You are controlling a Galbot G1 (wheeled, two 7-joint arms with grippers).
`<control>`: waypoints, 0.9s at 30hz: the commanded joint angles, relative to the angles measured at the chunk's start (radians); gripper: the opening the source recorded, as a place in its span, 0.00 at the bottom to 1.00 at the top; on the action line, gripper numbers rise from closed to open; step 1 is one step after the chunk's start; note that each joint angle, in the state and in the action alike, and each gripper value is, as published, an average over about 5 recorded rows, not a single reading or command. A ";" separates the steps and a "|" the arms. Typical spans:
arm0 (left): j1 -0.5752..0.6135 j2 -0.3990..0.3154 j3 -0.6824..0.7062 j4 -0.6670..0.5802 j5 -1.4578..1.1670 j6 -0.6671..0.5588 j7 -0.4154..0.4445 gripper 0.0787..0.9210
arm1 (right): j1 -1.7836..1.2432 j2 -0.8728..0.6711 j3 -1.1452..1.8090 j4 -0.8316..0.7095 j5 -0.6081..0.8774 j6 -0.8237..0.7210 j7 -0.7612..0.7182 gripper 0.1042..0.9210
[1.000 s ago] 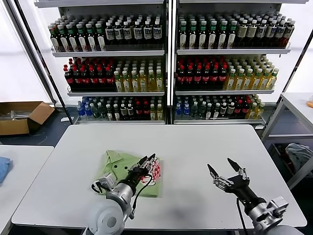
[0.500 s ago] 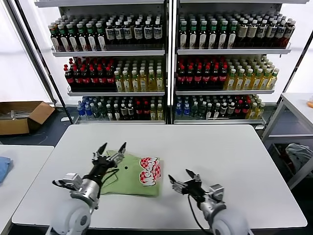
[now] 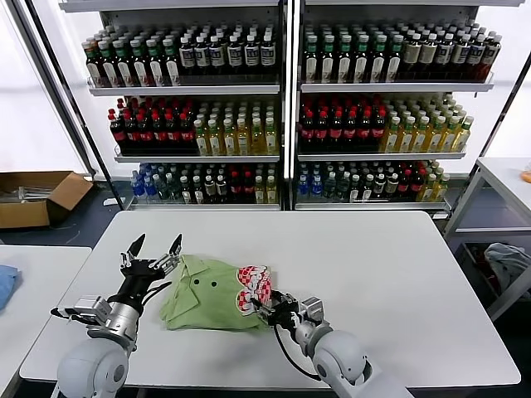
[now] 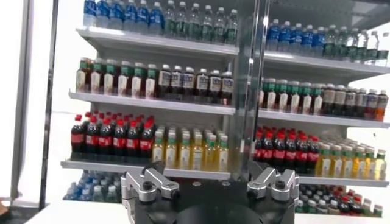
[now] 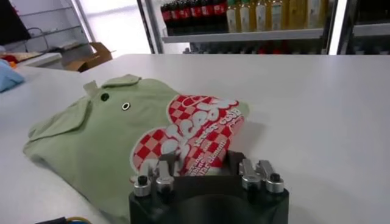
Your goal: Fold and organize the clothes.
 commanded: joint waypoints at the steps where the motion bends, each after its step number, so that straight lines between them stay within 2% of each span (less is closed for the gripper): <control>1: 0.013 -0.012 -0.048 0.004 0.036 -0.007 0.019 0.88 | 0.083 0.000 -0.074 -0.062 0.006 -0.024 -0.045 0.51; 7: 0.014 -0.012 -0.047 0.006 0.030 -0.005 0.022 0.88 | 0.061 -0.061 -0.040 -0.016 -0.042 -0.037 -0.122 0.30; 14: 0.011 -0.014 -0.047 0.015 0.037 -0.009 0.034 0.88 | -0.029 -0.256 0.112 0.052 -0.090 -0.006 -0.222 0.07; 21: 0.010 -0.026 -0.025 0.009 0.036 -0.004 0.035 0.88 | -0.131 -0.421 0.265 0.067 -0.092 0.062 -0.253 0.04; 27: -0.001 -0.036 -0.015 0.006 0.025 0.023 0.021 0.88 | -0.189 -0.403 0.324 0.098 -0.170 0.174 -0.187 0.04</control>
